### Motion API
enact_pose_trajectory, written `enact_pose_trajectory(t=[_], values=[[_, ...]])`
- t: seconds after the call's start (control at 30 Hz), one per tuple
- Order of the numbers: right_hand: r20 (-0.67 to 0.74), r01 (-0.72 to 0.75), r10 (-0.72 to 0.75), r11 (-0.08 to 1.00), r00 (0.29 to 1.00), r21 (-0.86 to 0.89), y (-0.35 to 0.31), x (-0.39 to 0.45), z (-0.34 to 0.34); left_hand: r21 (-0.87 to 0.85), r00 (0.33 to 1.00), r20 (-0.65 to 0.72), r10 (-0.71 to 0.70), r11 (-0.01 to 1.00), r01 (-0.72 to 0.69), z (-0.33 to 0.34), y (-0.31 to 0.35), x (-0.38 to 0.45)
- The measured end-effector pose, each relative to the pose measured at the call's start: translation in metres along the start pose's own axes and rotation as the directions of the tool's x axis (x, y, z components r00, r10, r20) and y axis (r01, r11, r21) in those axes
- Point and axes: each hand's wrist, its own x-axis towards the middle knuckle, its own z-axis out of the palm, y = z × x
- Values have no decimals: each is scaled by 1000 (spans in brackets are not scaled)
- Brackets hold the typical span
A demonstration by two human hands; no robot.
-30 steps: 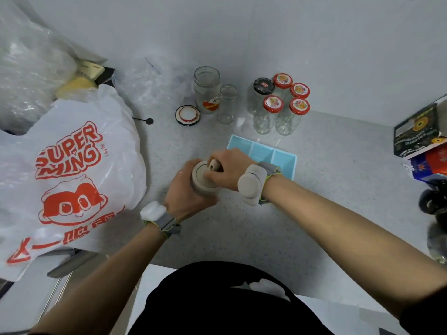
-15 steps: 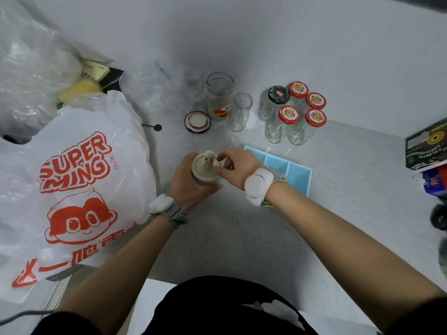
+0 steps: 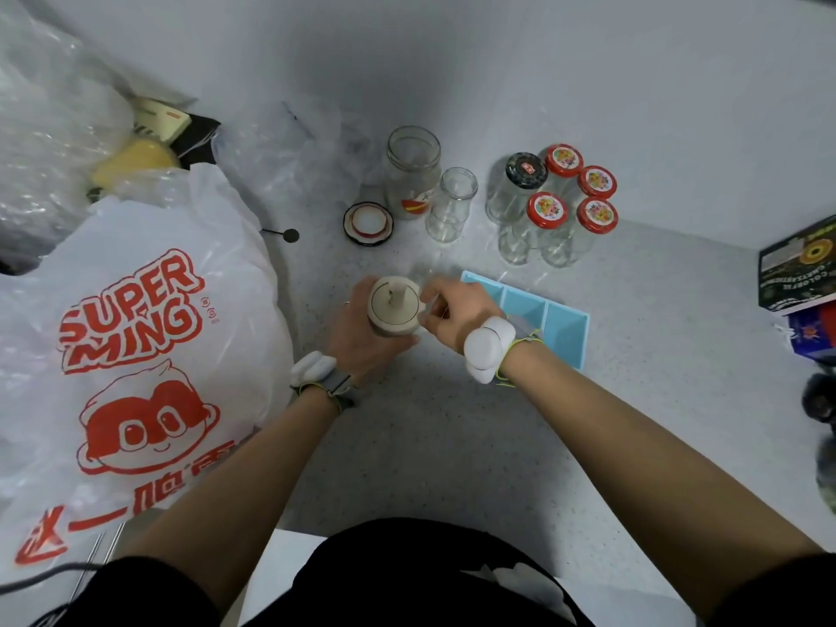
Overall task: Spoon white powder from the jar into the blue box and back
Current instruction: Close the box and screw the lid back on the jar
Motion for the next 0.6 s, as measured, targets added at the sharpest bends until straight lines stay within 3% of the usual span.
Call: enact_pose_trajectory(t=[0.2, 0.37, 0.47, 0.6], values=[[-35, -22, 21, 1000, 999, -21, 11, -6, -1, 4, 999, 37, -5, 1000, 5, 8, 7, 5], [-15, 7, -11, 964, 1000, -266, 34, -9, -8, 17, 1000, 20, -2, 1000, 1, 15, 12, 5], [12, -69, 81, 917, 997, -392, 50, -7, -10, 31, 1000, 23, -1, 1000, 0, 16, 15, 3], [25, -153, 174, 918, 984, -365, 71, -3, -13, 79, 999, 36, 22, 997, -25, 16, 21, -1]])
